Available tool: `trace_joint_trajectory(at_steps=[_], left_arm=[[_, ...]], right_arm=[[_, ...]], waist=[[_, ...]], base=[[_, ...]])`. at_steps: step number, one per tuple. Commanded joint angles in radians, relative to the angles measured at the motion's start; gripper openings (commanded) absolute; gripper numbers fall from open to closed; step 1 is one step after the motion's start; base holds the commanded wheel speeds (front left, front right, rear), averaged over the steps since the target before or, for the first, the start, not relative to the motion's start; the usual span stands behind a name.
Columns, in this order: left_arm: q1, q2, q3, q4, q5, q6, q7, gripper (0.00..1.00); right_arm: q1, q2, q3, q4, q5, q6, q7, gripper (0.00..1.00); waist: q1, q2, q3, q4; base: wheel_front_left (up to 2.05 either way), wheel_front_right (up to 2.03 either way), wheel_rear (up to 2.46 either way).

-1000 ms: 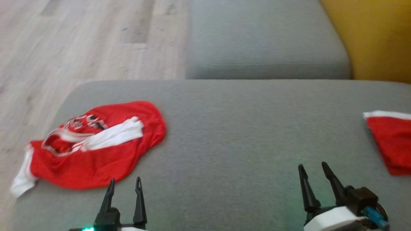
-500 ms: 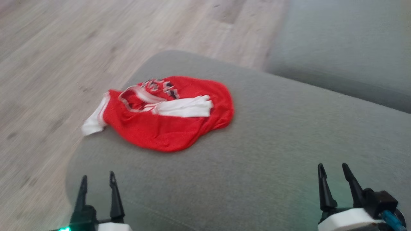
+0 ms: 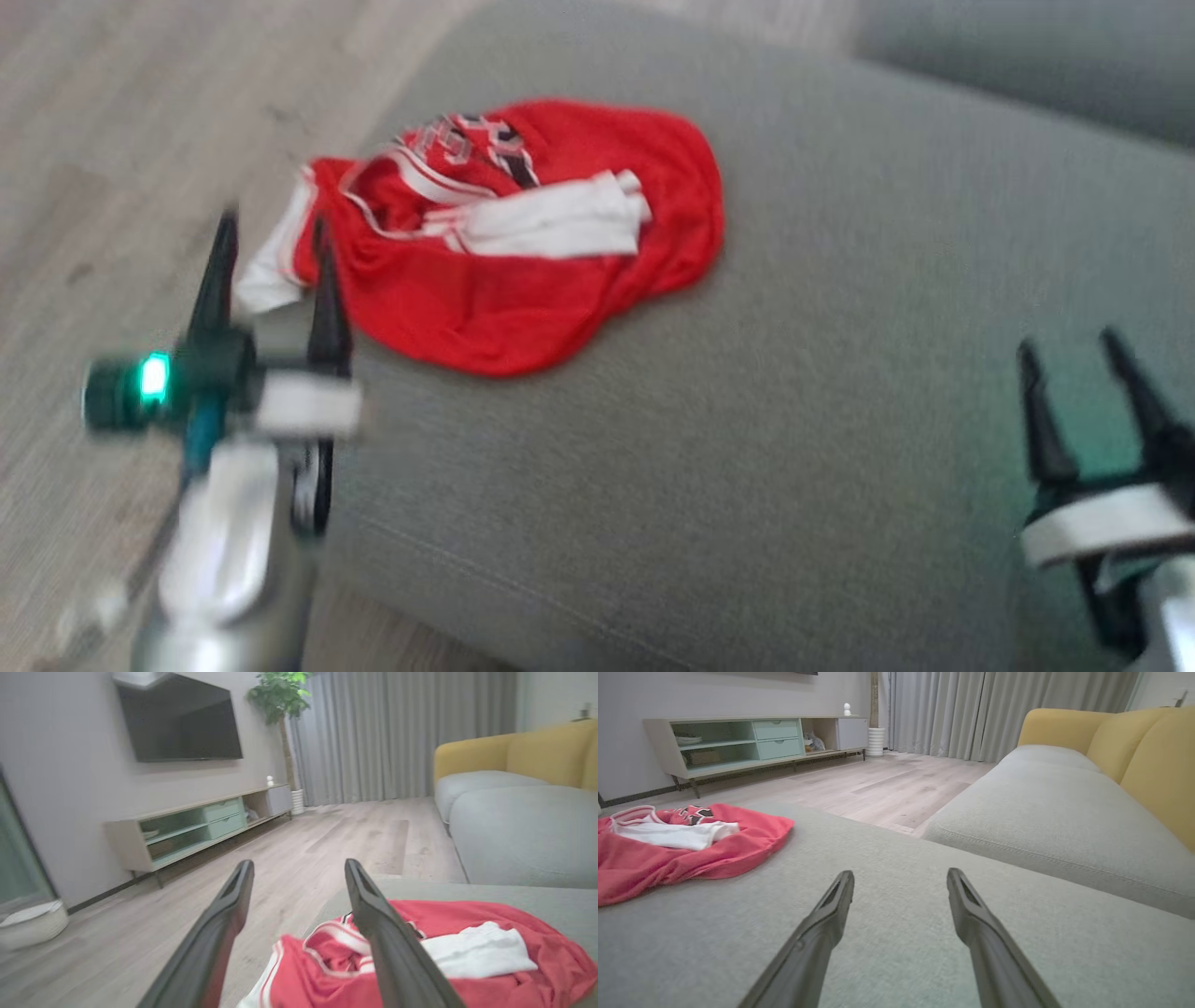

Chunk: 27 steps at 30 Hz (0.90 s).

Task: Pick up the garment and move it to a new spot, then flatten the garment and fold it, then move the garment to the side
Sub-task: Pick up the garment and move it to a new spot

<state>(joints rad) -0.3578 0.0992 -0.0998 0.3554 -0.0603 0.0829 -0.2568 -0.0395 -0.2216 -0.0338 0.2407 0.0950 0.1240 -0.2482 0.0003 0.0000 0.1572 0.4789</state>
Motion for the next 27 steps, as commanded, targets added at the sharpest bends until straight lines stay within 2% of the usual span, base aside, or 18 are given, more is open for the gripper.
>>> trace_joint_trajectory(at_steps=[1,6,13,17,19,20,27], left_arm=[[-0.085,0.030,0.017,0.029,0.006,-0.022,0.003,1.00],[-0.344,0.050,-0.017,0.273,-0.002,-0.108,0.102,1.00],[-0.493,0.031,-0.029,0.563,-0.046,-0.166,0.203,1.00],[-0.515,0.045,-0.032,0.672,-0.054,-0.169,0.219,1.00],[-0.526,0.050,-0.030,0.696,-0.055,-0.159,0.184,0.29],[-0.531,0.052,-0.030,0.703,-0.055,-0.155,0.160,0.00],[-0.577,0.092,-0.050,0.678,-0.032,-0.137,0.020,0.00]], right_arm=[[-0.027,-0.043,0.015,-0.035,-0.006,0.007,-0.014,1.00],[-0.075,-0.111,0.007,-0.061,-0.005,0.007,-0.014,1.00],[-0.107,-0.134,-0.008,-0.084,-0.007,0.007,-0.014,1.00],[-0.128,-0.127,-0.007,-0.089,-0.007,0.007,-0.014,1.00],[-0.134,-0.120,-0.007,-0.087,-0.010,0.007,-0.014,1.00],[-0.134,-0.114,-0.008,-0.085,-0.011,0.007,-0.014,1.00],[-0.125,-0.041,0.000,-0.050,-0.009,0.007,-0.014,1.00]], waist=[[-0.0003,0.0000,0.124,-0.067],[-0.0003,0.0000,0.225,-0.110],[-0.0003,0.0000,0.303,-0.155],[-0.0003,0.0000,0.320,-0.175],[-0.0003,0.0000,0.317,-0.179],[-0.0003,0.0000,0.311,-0.180],[-0.0003,0.0000,0.175,-0.203]], base=[[0.00,0.00,0.00],[0.00,0.00,0.00],[0.00,0.00,0.00],[0.00,0.00,0.00],[0.00,0.00,0.00],[0.00,0.00,0.00],[0.00,0.00,0.00]])
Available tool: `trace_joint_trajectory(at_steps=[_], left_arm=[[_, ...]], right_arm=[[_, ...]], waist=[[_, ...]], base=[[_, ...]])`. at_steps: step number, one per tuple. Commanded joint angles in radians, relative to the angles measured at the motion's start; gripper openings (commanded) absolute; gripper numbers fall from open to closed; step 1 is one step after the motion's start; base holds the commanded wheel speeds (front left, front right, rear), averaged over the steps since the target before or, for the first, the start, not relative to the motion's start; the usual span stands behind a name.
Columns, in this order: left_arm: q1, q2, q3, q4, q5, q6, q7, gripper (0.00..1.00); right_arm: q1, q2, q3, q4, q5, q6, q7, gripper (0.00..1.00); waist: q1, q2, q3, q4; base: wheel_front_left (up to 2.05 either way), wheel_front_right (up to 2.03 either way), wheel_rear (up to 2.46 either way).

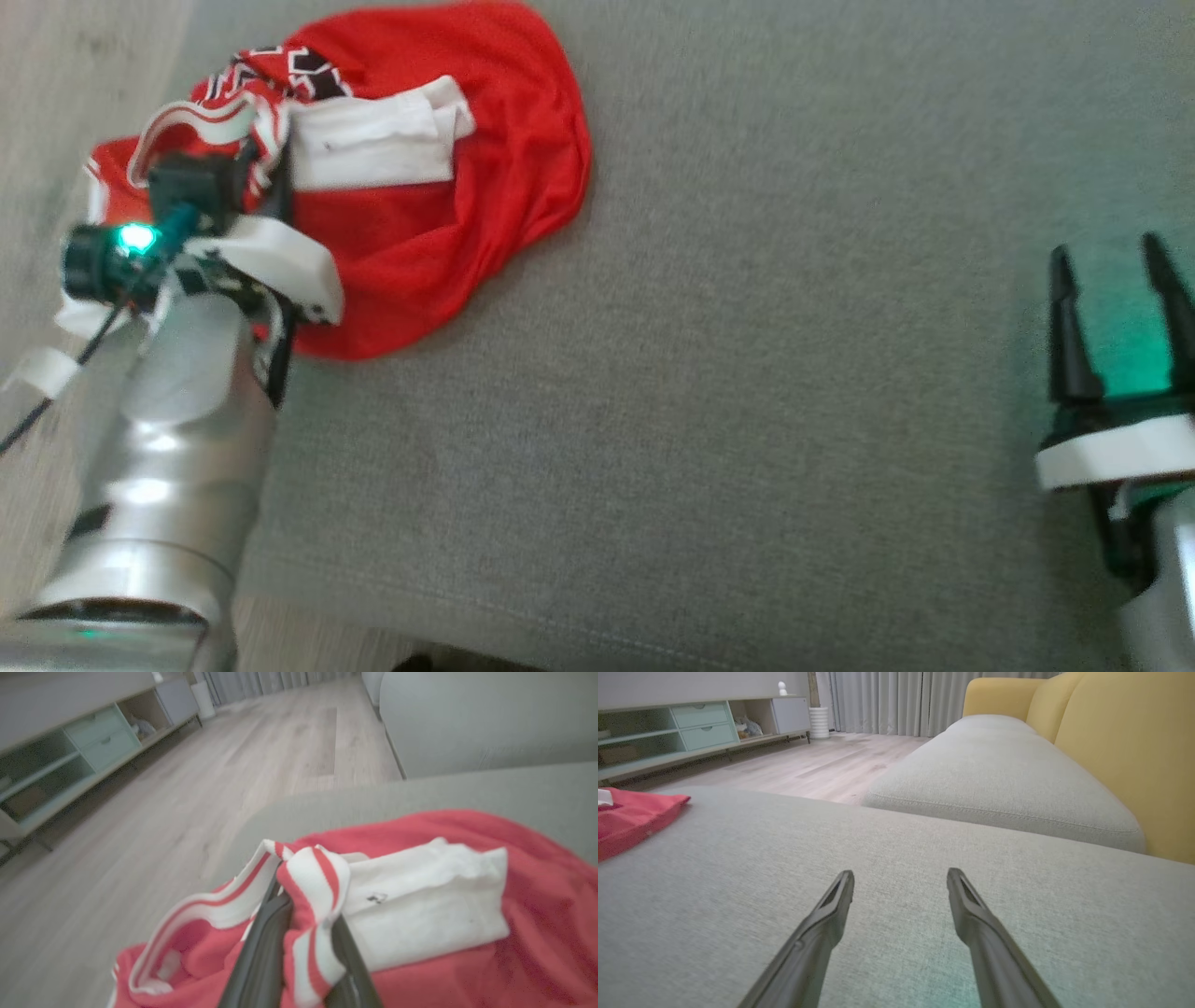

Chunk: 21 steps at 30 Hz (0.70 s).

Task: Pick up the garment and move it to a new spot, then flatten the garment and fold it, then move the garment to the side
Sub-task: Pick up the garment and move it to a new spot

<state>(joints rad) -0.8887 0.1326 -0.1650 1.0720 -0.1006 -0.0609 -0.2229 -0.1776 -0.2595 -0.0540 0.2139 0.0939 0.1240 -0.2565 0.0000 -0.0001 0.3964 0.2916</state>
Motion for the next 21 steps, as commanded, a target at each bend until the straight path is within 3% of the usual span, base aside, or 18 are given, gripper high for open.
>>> trace_joint_trajectory(at_steps=[1,8,15,21], left_arm=[[-0.055,0.066,0.012,-0.056,0.012,0.006,-0.021,0.00],[-0.106,0.102,-0.023,-0.241,0.038,-0.017,-0.037,0.00],[-0.173,0.118,-0.070,-0.449,0.036,-0.049,-0.014,0.00],[-0.234,0.083,-0.138,-0.555,0.057,-0.053,0.012,0.00]], right_arm=[[0.017,0.012,0.023,-0.019,-0.006,0.007,-0.005,1.00],[0.047,0.099,0.031,-0.003,0.011,0.007,-0.005,1.00],[0.072,0.169,0.036,-0.008,0.031,0.007,-0.005,1.00],[0.075,0.194,0.046,-0.031,0.040,0.007,-0.005,1.00]], waist=[[0.0000,0.0001,-0.092,-0.024],[0.0000,0.0001,-0.262,-0.108],[0.0000,0.0001,-0.372,-0.269],[0.0000,0.0001,-0.383,-0.443]], base=[[0.00,0.00,0.00],[0.00,0.00,0.00],[0.00,0.00,0.00],[0.00,0.00,0.00]])
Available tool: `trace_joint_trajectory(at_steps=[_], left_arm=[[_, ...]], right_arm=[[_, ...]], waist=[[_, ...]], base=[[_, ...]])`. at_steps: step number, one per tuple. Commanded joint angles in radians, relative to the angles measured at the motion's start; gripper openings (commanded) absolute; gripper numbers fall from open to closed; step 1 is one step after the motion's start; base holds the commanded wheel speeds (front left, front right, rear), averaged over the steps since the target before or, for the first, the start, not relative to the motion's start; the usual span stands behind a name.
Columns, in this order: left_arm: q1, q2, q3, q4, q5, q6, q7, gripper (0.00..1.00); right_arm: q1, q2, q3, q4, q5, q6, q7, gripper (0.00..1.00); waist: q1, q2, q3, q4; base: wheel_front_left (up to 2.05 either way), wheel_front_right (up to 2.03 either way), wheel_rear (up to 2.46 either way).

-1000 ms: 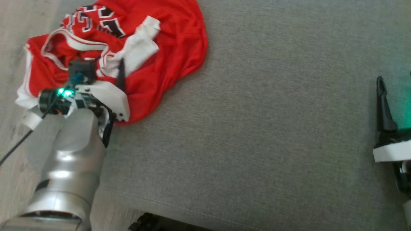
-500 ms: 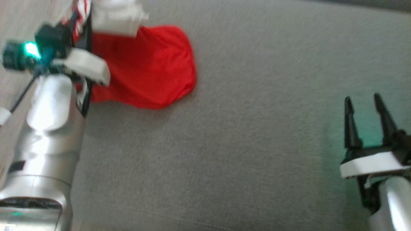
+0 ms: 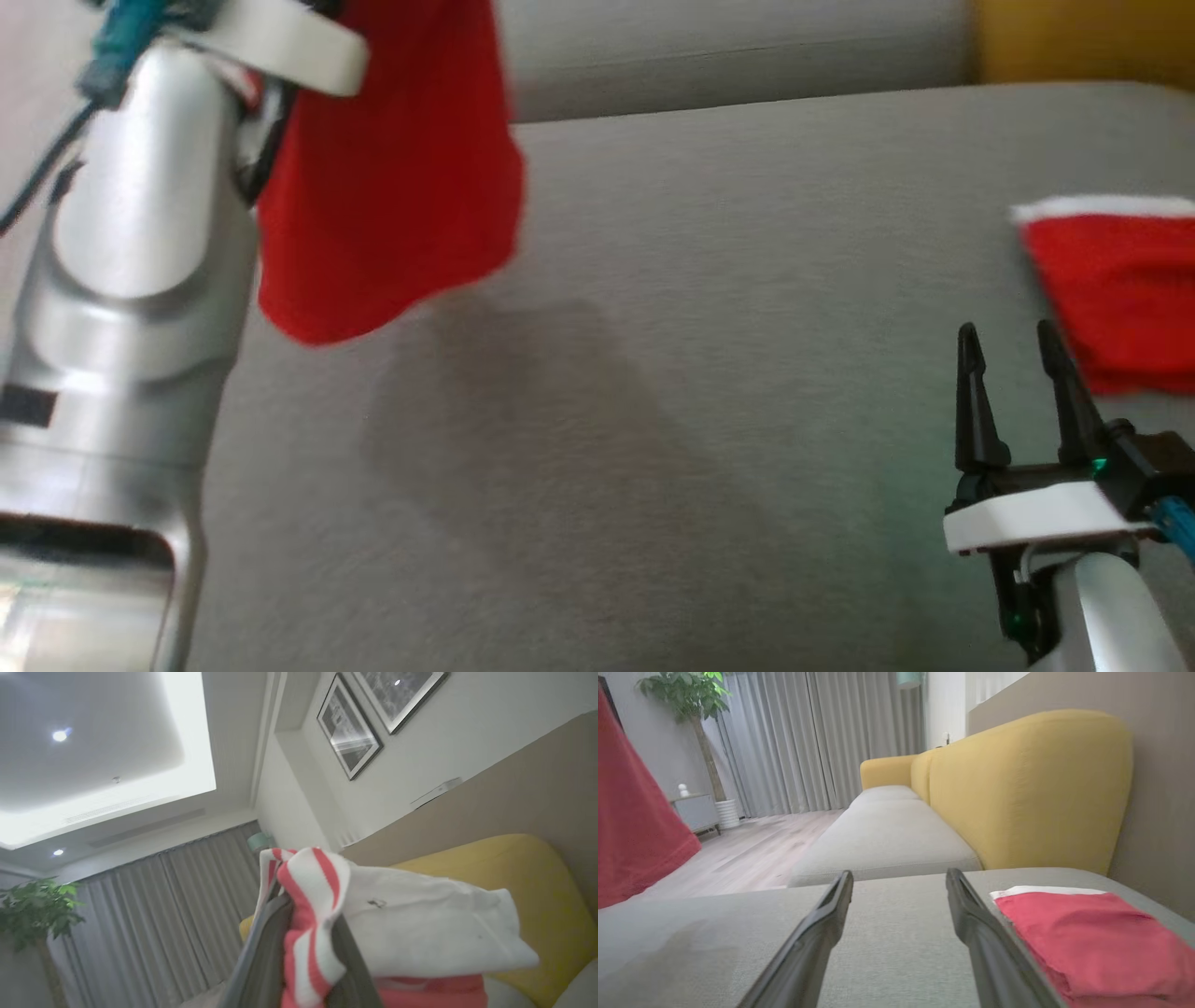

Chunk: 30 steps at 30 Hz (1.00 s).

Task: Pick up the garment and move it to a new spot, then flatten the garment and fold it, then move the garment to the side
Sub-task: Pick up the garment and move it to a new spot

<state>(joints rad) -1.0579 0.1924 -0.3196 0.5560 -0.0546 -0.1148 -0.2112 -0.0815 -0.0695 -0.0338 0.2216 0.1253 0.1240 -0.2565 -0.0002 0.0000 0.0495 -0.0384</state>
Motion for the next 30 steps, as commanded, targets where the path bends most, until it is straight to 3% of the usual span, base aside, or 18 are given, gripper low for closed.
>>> trace_joint_trajectory(at_steps=[1,7,13,14,15,16,24,25,30], left_arm=[[-0.072,0.016,0.004,-0.043,0.019,0.003,-0.003,0.00],[-0.041,-0.025,-0.100,0.004,0.054,-0.003,-0.024,0.00],[0.175,-0.099,-0.262,0.089,0.010,-0.014,-0.045,0.00],[0.225,-0.108,-0.282,0.104,-0.004,-0.014,-0.047,0.13],[0.273,-0.115,-0.300,0.117,-0.016,-0.014,-0.048,0.67],[0.322,-0.122,-0.313,0.128,-0.029,-0.014,-0.049,1.00],[0.680,-0.141,-0.300,-0.049,-0.109,0.143,-0.050,1.00],[0.680,-0.141,-0.300,-0.049,-0.109,0.143,-0.050,1.00],[0.862,-0.140,-0.209,-0.212,-0.107,0.244,-0.050,1.00]], right_arm=[[-0.022,0.006,0.026,-0.041,0.010,0.007,-0.005,1.00],[-0.034,0.015,0.042,-0.047,0.026,0.007,-0.005,1.00],[-0.042,0.018,0.062,-0.038,0.036,0.007,-0.005,1.00],[-0.044,0.018,0.067,-0.037,0.038,0.007,-0.005,1.00],[-0.046,0.019,0.072,-0.036,0.040,0.007,-0.005,1.00],[-0.047,0.019,0.078,-0.034,0.044,0.007,-0.005,1.00],[0.011,0.019,0.067,-0.006,0.040,0.007,-0.005,1.00],[0.011,0.019,0.067,-0.006,0.040,0.007,-0.005,1.00],[0.085,0.019,0.042,0.002,0.030,0.007,-0.005,1.00]], waist=[[0.0002,0.0000,-0.033,-0.131],[0.0002,0.0000,0.017,-0.221],[0.0002,0.0000,0.083,-0.232],[0.0002,0.0000,0.092,-0.230],[0.0002,0.0000,0.099,-0.228],[0.0002,0.0000,0.102,-0.224],[0.0002,0.0000,0.025,-0.114],[0.0002,0.0000,0.025,-0.114],[0.0002,0.0000,-0.055,-0.037]], base=[[0.00,0.00,0.00],[0.00,0.00,0.00],[0.00,0.00,0.00],[0.00,0.00,0.00],[0.00,0.00,0.00],[0.00,0.00,0.00],[0.00,0.00,0.00],[0.00,0.00,0.00],[0.00,0.00,0.00]])
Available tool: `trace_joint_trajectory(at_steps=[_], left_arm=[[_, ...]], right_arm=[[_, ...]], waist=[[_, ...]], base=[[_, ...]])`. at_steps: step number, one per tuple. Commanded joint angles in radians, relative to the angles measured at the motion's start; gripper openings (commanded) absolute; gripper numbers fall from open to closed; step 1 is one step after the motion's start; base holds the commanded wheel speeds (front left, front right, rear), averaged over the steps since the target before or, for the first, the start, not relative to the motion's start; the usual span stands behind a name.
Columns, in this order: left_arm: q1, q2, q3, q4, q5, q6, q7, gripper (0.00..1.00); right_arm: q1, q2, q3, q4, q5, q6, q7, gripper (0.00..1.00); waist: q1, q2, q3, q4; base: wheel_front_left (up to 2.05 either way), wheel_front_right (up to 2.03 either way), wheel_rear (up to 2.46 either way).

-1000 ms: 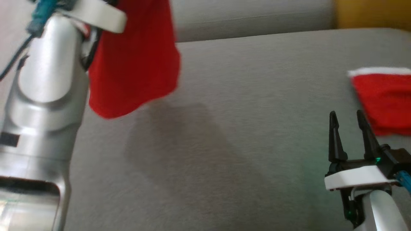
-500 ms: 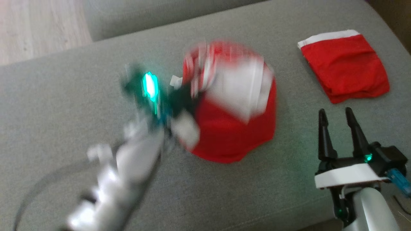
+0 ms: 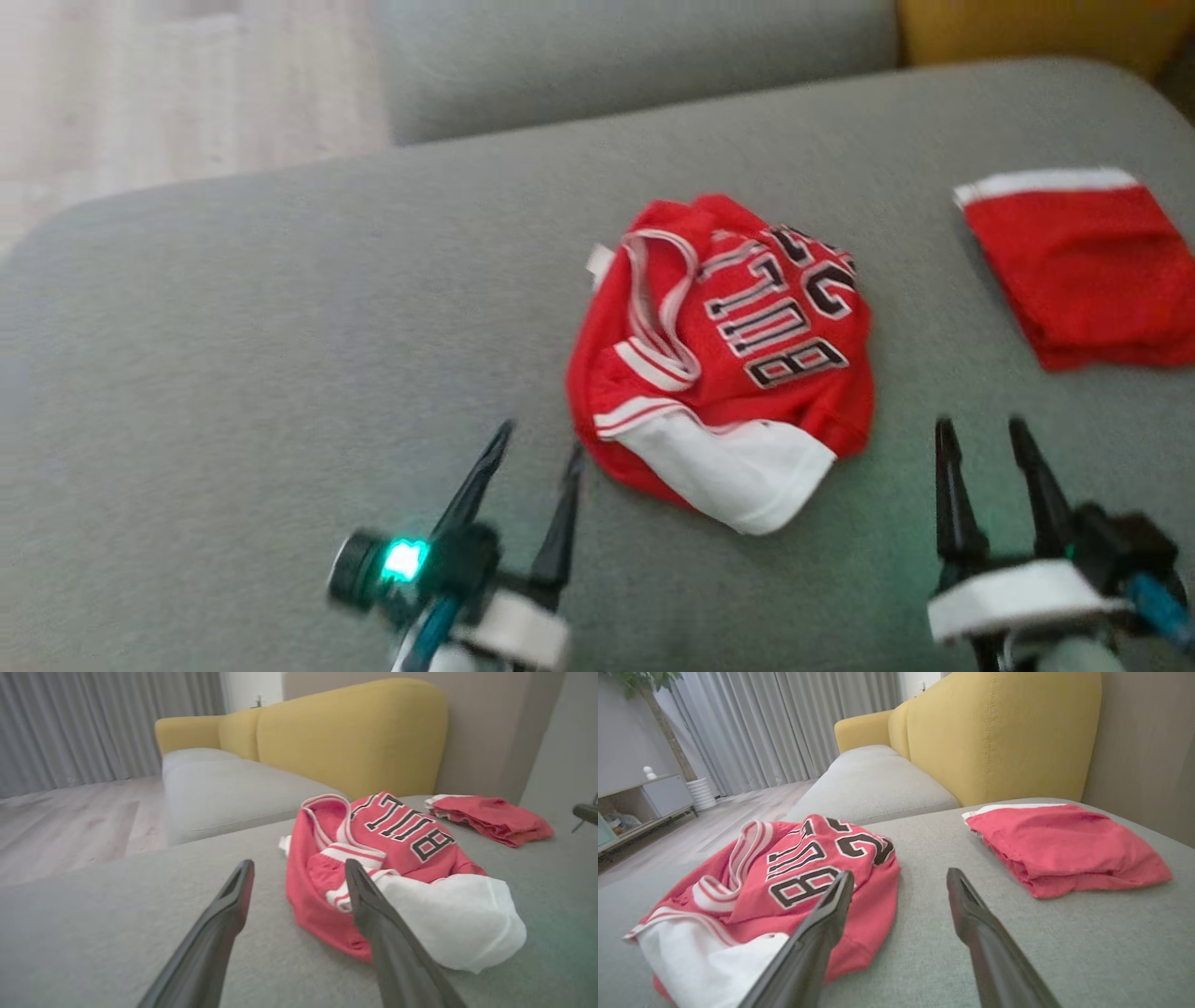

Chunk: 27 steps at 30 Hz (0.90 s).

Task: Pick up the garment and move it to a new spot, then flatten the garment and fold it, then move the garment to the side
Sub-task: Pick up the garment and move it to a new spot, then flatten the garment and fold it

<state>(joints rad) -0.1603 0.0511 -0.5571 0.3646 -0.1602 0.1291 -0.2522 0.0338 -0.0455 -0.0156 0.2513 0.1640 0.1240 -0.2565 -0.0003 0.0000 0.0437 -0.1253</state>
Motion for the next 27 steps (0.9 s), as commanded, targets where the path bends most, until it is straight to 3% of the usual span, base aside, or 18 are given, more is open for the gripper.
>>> trace_joint_trajectory(at_steps=[1,9,18,27], left_arm=[[-0.004,0.002,0.050,-0.050,0.000,0.014,-0.009,1.00],[0.206,0.002,0.234,-0.235,-0.005,0.083,-0.009,1.00],[0.334,0.001,0.315,-0.264,0.048,0.074,-0.009,1.00],[0.342,0.000,0.321,-0.250,0.073,0.062,-0.009,1.00]], right_arm=[[-0.016,-0.005,0.020,-0.029,-0.011,0.007,-0.005,1.00],[0.081,-0.005,0.021,-0.044,-0.010,0.007,-0.005,1.00],[0.141,-0.005,0.069,-0.062,-0.053,0.007,-0.005,1.00],[0.145,-0.005,0.081,-0.068,-0.077,0.007,-0.005,1.00]], waist=[[0.0003,0.0000,-0.063,0.065],[0.0003,0.0000,-0.148,0.145],[0.0003,0.0000,-0.183,0.167],[0.0003,0.0000,-0.179,0.168]], base=[[0.00,0.00,0.00],[0.00,0.00,0.00],[0.00,0.00,0.00],[0.00,0.00,0.00]])
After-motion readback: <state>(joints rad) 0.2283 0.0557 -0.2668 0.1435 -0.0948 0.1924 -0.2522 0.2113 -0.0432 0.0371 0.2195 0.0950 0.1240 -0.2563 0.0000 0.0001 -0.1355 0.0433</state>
